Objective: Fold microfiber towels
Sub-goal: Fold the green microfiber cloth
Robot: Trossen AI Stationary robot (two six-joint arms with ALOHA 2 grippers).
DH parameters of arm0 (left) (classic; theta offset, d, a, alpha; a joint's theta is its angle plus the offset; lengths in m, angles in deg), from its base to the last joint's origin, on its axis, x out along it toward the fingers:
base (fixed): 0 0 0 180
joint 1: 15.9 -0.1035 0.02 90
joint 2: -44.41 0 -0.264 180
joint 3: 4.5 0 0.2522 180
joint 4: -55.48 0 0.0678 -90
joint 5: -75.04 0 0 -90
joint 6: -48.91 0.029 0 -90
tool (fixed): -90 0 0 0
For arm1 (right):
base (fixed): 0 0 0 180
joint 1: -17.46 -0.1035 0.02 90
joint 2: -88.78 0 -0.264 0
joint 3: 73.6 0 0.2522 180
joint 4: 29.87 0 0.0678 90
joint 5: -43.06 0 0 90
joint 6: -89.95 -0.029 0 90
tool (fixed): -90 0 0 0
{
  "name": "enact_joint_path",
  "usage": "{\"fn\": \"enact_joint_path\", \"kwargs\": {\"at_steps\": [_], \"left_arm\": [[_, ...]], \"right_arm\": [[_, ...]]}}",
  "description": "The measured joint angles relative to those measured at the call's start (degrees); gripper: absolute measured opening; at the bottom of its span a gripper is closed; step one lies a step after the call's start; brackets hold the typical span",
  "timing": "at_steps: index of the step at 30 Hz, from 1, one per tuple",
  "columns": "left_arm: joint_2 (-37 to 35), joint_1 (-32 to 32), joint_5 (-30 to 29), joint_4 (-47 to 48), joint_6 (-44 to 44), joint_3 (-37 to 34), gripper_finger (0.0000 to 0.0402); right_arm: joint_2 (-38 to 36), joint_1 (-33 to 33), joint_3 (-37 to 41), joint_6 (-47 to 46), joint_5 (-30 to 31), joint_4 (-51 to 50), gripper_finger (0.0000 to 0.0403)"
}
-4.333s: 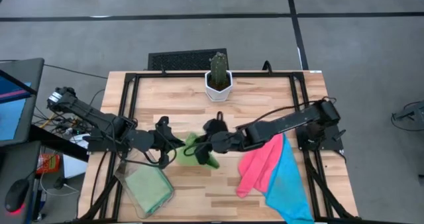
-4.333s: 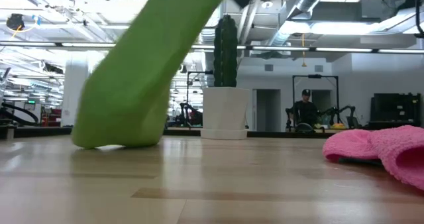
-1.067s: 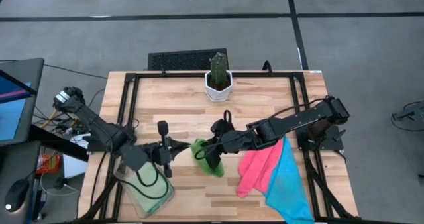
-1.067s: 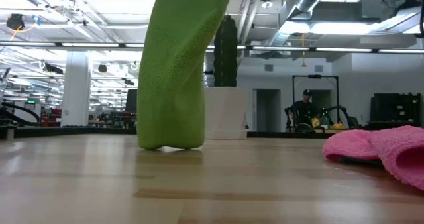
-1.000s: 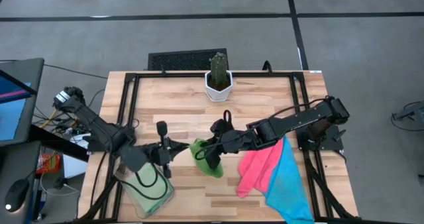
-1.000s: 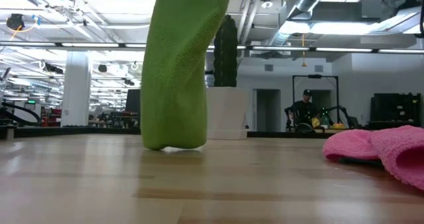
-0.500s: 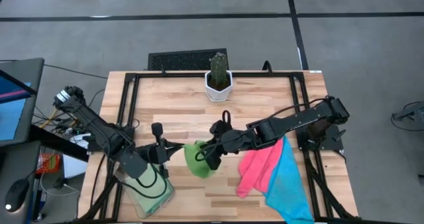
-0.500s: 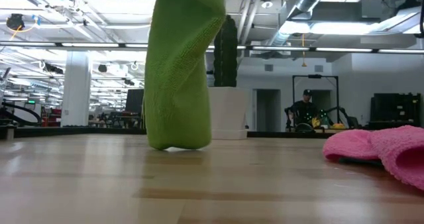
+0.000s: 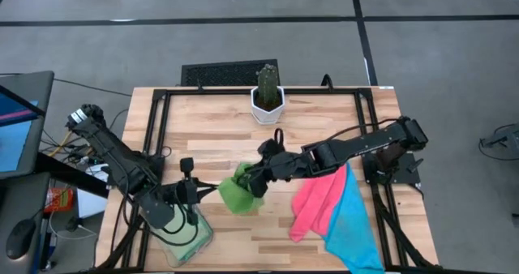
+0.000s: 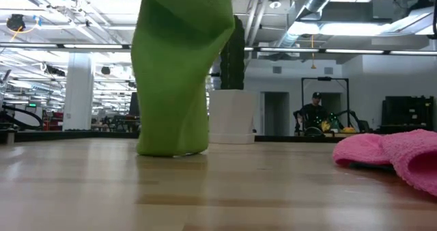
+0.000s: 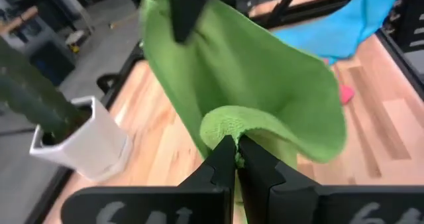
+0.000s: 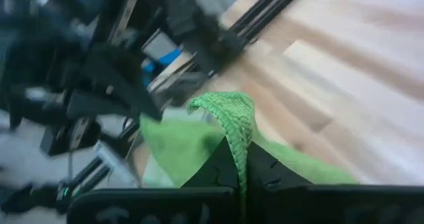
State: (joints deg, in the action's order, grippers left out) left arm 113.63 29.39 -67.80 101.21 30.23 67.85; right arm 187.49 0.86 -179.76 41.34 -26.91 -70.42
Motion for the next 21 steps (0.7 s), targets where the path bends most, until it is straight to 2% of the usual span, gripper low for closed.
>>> {"fn": "enact_joint_path", "kwargs": {"at_steps": [2, 5, 8, 12, 17, 21], "left_arm": [[0.03, 0.38, -0.23, 5.41, -3.47, 1.65, 0.0], [0.03, -0.67, -1.93, 17.51, -7.97, 6.24, 0.0], [0.04, -3.98, -4.97, 31.45, -10.47, 11.98, 0.0], [-0.02, -10.62, -6.35, 47.38, -12.52, 19.16, 0.0], [-0.7, -18.27, -6.3, 55.63, -12.01, 22.58, 0.0], [-1.25, -19.7, -1.61, 57.1, -16.06, 22.59, 0.0]], "right_arm": [[-0.57, 1.1, -0.08, -1.26, 2.35, -0.57, 0.0017], [-2.95, 3.18, 0.04, -3.04, 5.9, -6.68, 0.002], [-6.09, 5.84, -0.06, -6.88, 9.79, -15.24, 0.0027], [-9.89, 9.62, -0.04, -8.71, 14.2, -19.31, 0.0027], [-13.11, 11.58, -0.13, -8.05, 16.94, -19.4, 0.0018], [-13.24, 8.78, -0.04, -12.53, 17.68, -26.84, 0.0024]]}}
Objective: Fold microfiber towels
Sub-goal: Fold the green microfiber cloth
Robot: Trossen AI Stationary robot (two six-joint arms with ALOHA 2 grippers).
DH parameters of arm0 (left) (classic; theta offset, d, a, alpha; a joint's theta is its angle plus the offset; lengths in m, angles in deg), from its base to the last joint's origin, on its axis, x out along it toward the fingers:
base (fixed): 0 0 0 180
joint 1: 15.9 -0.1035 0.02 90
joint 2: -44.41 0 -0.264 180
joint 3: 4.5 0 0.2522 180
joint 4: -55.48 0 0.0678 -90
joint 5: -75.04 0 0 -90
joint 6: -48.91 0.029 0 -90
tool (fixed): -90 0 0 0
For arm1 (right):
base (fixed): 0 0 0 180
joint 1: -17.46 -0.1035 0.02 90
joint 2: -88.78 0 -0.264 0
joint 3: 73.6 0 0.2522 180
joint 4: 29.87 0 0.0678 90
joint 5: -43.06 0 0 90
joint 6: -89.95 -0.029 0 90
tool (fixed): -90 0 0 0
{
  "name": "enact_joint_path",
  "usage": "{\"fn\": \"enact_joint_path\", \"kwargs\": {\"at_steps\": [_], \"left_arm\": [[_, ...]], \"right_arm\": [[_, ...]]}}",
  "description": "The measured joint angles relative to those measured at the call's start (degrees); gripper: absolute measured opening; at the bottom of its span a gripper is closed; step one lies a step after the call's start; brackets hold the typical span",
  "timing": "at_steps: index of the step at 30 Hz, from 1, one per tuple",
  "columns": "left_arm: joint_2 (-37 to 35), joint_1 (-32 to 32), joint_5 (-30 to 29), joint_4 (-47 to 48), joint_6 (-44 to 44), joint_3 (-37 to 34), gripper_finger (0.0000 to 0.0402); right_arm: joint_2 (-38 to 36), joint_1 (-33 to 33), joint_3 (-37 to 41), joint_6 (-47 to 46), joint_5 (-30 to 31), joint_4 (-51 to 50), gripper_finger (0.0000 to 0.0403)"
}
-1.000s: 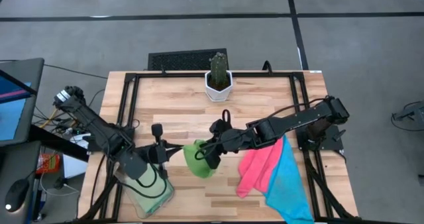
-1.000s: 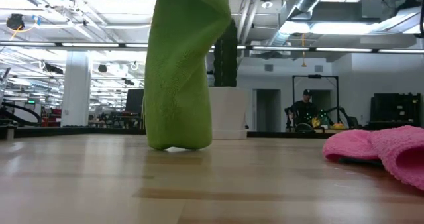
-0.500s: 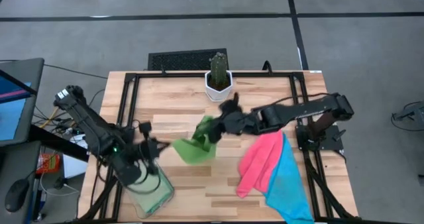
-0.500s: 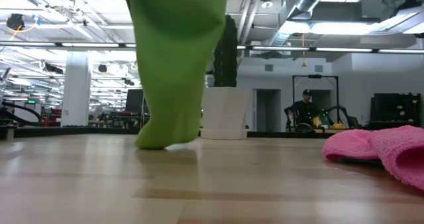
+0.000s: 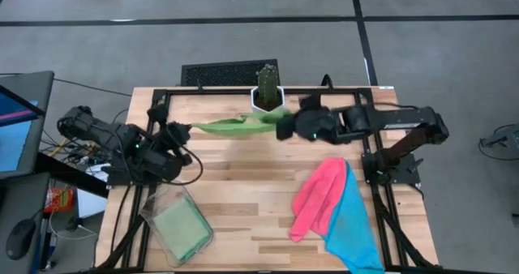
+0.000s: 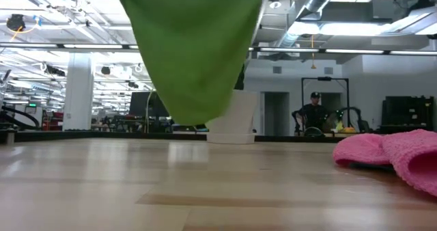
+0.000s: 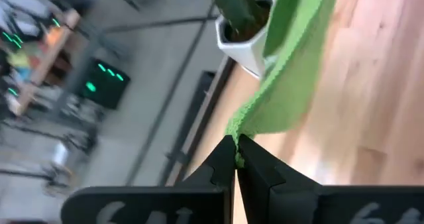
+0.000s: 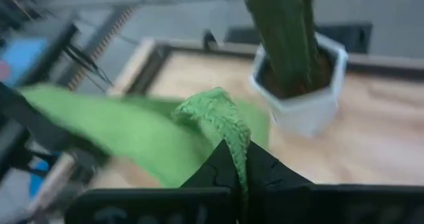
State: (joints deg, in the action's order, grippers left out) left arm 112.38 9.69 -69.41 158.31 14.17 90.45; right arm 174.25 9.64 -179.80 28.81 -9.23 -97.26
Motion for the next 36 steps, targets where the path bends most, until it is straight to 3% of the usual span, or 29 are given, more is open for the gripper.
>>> {"fn": "enact_joint_path", "kwargs": {"at_steps": [5, 10, 14, 20, 26, 29, 33, 36], "left_arm": [[0.16, 4.22, 9.77, -3.75, -7.56, -5.75, 0.0], [0.75, 10.14, 19.89, -18.8, -12.53, -18.59, 0.0], [2.27, 13.82, 23.94, -30.49, -18.15, -27.04, 0.0], [6.05, 16.79, 28.69, -38.24, -20.87, -30.73, 0.0], [6.99, 13.5, 28.55, -35.28, -13.21, -26.99, 0.0], [5.59, 8.82, 26.0, -24.97, -7.34, -21.72, 0.0], [3.01, 1.27, 15.94, -7.41, -0.89, -10.53, 0.0], [0.62, -4.4, 5.82, 0.33, -0.66, -1.07, 0.0]], "right_arm": [[2.38, -8.58, 6.13, -14.81, 1.65, -5.15, 0.0031], [6.92, -16.74, 11.34, -28.05, 0.65, -4.8, 0.0021], [12.29, -21.58, 11.93, -35.77, -1.95, -3.44, 0.0025], [18.5, -25.83, 11.91, -43.66, -5.85, -1.83, 0.0042], [15.34, -21.23, 11.91, -37.51, -6.88, -1.83, 0.0031], [9.45, -15.69, 11.9, -28.19, -4.46, -2.42, 0.0021], [-0.58, -7.14, 11.84, -16.12, -2.92, -3.07, 0.0021], [-8.39, -2.55, 11.78, -14.9, 4.3, -2.87, 0.0027]]}}
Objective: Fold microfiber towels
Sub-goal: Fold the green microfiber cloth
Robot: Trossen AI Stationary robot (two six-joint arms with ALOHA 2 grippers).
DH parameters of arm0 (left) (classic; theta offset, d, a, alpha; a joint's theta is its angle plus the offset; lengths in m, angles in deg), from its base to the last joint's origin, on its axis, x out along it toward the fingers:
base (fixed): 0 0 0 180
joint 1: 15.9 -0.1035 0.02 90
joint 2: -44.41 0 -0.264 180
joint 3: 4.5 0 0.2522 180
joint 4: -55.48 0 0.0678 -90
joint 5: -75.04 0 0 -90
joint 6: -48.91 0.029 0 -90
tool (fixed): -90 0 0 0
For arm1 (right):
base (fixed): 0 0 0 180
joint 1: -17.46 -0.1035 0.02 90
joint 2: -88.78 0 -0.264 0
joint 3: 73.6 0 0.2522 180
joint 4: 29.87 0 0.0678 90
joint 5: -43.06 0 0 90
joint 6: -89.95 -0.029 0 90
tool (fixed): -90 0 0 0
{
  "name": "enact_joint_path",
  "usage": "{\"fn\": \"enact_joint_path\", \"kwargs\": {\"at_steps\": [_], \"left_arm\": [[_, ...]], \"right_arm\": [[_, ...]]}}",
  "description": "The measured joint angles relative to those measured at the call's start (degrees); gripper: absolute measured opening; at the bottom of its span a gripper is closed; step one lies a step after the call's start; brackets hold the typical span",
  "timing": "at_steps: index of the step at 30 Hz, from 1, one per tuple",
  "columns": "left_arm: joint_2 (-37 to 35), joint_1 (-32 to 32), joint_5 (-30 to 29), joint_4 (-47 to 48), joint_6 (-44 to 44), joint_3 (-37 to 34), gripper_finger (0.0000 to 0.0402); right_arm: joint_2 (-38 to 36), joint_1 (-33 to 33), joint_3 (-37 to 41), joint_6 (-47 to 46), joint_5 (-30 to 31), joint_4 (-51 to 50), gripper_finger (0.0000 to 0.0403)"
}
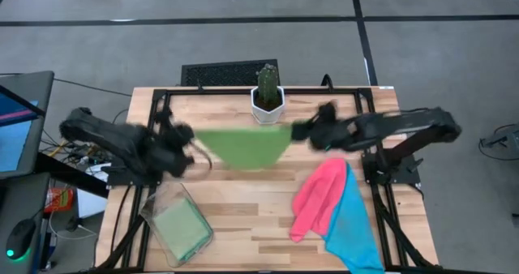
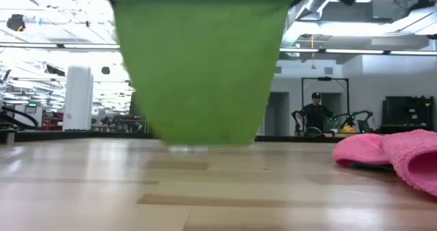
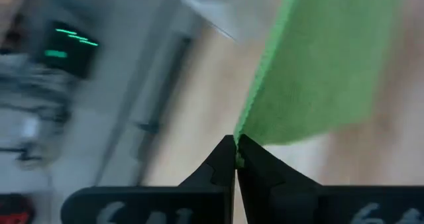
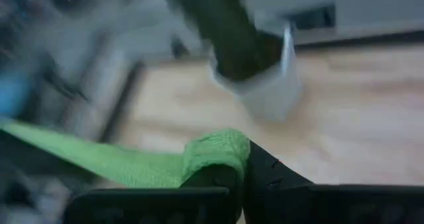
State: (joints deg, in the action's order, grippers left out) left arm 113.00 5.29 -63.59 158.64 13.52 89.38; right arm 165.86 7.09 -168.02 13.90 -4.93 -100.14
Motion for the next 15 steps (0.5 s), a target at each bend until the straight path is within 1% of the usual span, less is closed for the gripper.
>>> {"fn": "enact_joint_path", "kwargs": {"at_steps": [1, 2, 4, 5, 7, 10, 12, 15], "left_arm": [[-1.03, -1.99, -1.83, -0.16, 0.78, 2.67, 0.0], [-2.18, -3.9, -2.14, -1.08, 2.92, 4.7, 0.0], [-4.0, -7.68, -0.58, -4.47, 7.51, 8.03, 0.0], [-4.73, -9.47, 0.91, -5.95, 9.73, 9.14, 0.0], [-5.38, -12.65, 4.54, -8.96, 12.66, 10.7, 0.0], [-5.12, -16.47, 11.3, -9.8, 14.05, 12.02, 0.0], [-4.21, -17.81, 14.32, -9.72, 14.99, 11.89, 0.0], [-2.29, -18.37, 16.93, -7.38, 14.85, 10.94, 0.0]], "right_arm": [[-2.16, 1.71, -0.12, 1.58, -0.09, 1.35, 0.0027], [-4.24, 3.74, -0.01, 4.59, -3.08, 2.4, 0.0026], [-7.07, 7.72, 0.04, 9.28, -10.64, 6.2, 0.0021], [-8.39, 8.71, 0.05, 10.57, -12.22, 8.26, 0.0018], [-10.06, 9.06, 0.03, 13.18, -11.75, 13.02, 0.0016], [-10.77, 9.77, 0.06, 16.14, -15.08, 17.85, 0.0019], [-10.31, 9.92, 0.06, 16.28, -15.21, 18.38, 0.0022], [-9.17, 9.37, 0.06, 14.55, -14.58, 15.08, 0.002]]}}
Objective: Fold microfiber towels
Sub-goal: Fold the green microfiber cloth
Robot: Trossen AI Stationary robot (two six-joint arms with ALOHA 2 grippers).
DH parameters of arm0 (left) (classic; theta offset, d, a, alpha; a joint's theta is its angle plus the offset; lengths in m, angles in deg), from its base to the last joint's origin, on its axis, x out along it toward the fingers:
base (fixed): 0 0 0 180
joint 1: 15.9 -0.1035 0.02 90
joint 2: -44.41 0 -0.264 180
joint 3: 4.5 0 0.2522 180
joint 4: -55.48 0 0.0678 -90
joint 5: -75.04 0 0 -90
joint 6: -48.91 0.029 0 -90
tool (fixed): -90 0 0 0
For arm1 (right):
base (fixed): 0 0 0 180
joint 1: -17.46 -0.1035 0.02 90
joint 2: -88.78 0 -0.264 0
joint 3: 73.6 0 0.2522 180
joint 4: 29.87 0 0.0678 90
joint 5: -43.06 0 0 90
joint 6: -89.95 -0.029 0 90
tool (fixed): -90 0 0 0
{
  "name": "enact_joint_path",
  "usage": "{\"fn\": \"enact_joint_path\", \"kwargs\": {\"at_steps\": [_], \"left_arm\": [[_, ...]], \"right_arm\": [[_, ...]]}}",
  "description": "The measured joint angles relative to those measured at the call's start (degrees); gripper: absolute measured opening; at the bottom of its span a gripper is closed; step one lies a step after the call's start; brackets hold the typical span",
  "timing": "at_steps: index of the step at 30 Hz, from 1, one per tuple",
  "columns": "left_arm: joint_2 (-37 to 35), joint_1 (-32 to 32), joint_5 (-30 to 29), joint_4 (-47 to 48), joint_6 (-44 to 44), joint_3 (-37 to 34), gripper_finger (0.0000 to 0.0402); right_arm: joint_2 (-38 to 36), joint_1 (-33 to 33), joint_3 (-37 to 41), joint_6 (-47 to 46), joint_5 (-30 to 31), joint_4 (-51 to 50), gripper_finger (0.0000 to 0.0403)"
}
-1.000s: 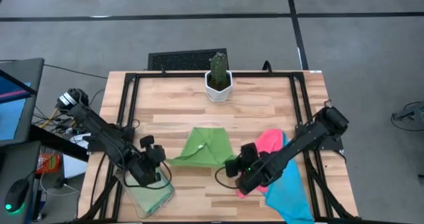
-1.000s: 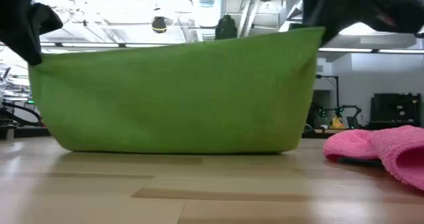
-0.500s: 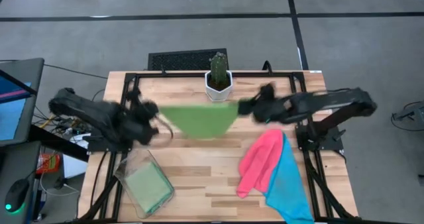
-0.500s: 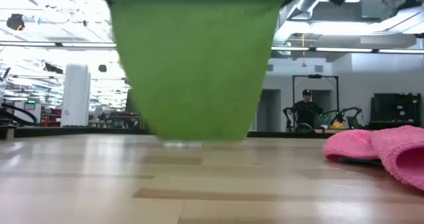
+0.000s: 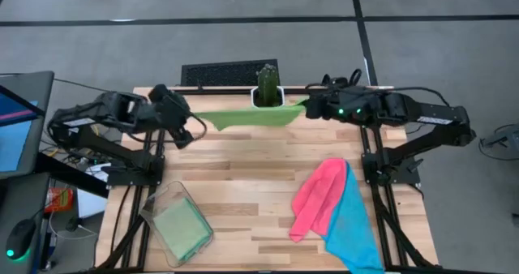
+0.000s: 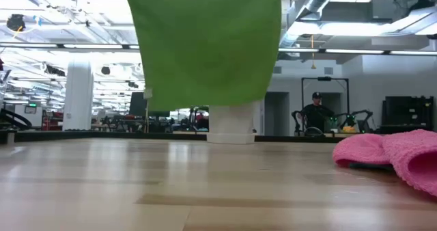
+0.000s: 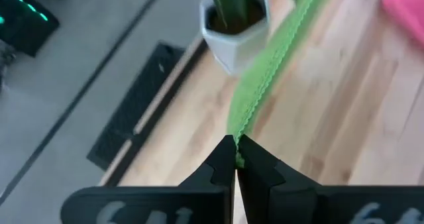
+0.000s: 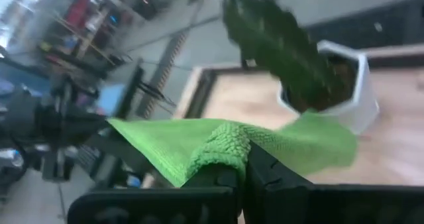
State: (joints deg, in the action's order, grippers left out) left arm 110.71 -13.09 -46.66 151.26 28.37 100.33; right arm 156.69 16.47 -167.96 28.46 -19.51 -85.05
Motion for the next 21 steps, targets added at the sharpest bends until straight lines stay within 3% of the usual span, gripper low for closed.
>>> {"fn": "enact_joint_path", "kwargs": {"at_steps": [6, 11, 16, 21], "left_arm": [[1.8, -0.04, 7.58, 1.76, 0.68, -2.87, 0.0], [2.61, -4.62, 1.2, 1.4, 6.57, -5.92, 0.0], [3.95, -11.74, -1.44, -0.7, 15.51, -6.89, 0.0], [4.11, -14.24, -2.17, -2.26, 17.87, -6.95, 0.0]], "right_arm": [[4.33, -2.25, 0.04, -4.65, -0.29, -7.91, 0.0022], [8.21, 2.06, 0.04, -6.66, -0.65, -14.19, 0.0026], [10.42, 7.22, 0.0, -4.73, -2.54, -12.39, 0.002], [9.89, 7.93, 0.0, -4.35, -2.16, -11.86, 0.0027]]}}
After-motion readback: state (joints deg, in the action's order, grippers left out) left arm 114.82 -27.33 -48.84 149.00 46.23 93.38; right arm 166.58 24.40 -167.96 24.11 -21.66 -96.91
